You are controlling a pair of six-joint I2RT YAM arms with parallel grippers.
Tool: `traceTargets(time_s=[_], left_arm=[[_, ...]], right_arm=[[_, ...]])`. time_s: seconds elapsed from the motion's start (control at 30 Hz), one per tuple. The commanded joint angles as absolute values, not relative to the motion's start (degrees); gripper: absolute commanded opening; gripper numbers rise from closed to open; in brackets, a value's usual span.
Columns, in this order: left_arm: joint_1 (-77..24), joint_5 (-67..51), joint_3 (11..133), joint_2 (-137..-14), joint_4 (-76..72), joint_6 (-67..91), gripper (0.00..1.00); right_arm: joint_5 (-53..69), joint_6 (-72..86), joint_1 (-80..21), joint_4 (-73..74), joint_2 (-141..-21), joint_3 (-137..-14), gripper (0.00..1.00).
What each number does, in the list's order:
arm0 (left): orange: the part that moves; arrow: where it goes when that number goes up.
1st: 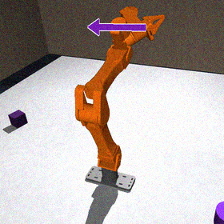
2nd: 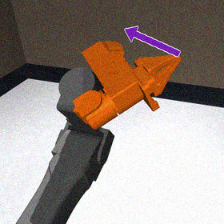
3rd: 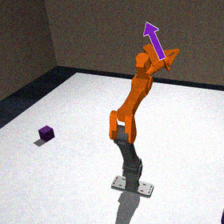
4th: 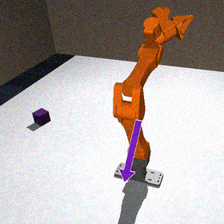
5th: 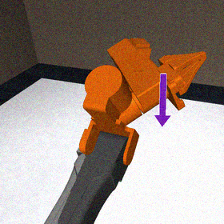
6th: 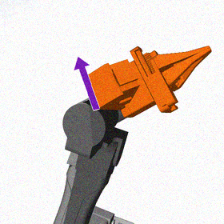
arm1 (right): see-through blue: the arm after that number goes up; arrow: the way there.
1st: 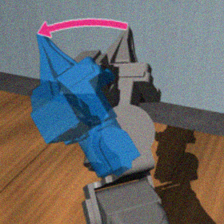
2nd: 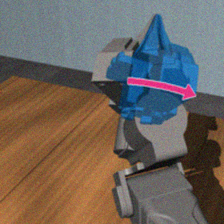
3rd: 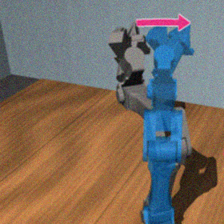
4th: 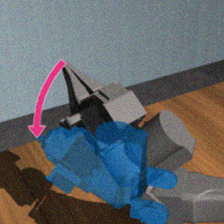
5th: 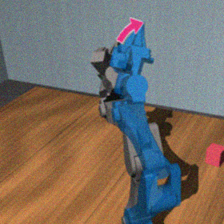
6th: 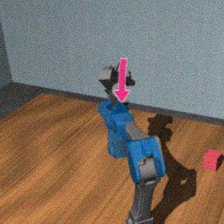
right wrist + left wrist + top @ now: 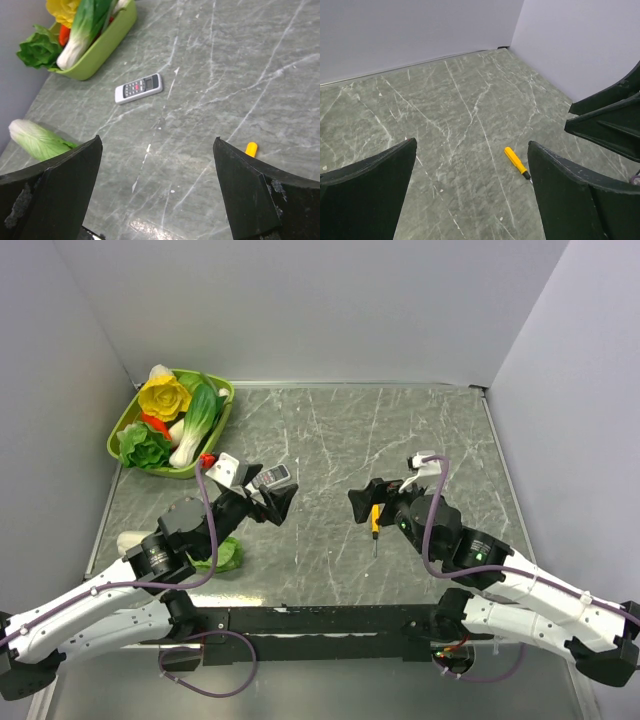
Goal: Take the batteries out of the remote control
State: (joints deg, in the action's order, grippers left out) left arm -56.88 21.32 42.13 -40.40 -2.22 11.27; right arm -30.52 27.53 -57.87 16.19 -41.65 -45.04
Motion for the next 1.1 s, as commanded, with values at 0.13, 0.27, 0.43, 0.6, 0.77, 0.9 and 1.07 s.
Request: traceTargets(time_s=[0.13, 0.27, 0.43, 0.6, 0.77, 0.9, 1.07], left_arm=[[-57.0, 24.0, 45.2, -42.6, -2.6, 11.7, 0.97], [-56.9, 31.4, 47.7, -46.0, 2.2, 17.6, 0.98], [-52.1, 32.5, 57.6, -56.3, 14.0, 23.6, 0.97], [-36.8, 9.9, 64.5, -68.2, 18.9, 30.7, 0.91], [-31.2, 11.2, 80.2, -84.5, 31.2, 25.0, 0.91], [-26.7, 0.5, 81.5, -93.5, 29.1, 17.4, 0.93], [-26.6, -0.2, 82.1, -101.3, 30.9, 3.7, 0.97]], right_arm=[[-33.1, 30.0, -58.2, 18.1, -41.7, -45.9, 1.0], [-33.9, 31.1, -58.1, 20.2, -42.0, -45.7, 1.0], [-35.2, 32.0, -58.2, 25.9, -41.2, -47.1, 1.0], [-33.8, 30.5, -58.1, 26.9, -38.3, -45.7, 1.0], [-25.6, 25.2, -58.2, 21.0, -30.7, -39.6, 1.0], [-21.7, 23.6, -58.3, 17.5, -25.2, -37.1, 1.0], [-16.4, 21.5, -58.3, 16.3, -20.9, -36.0, 1.0]])
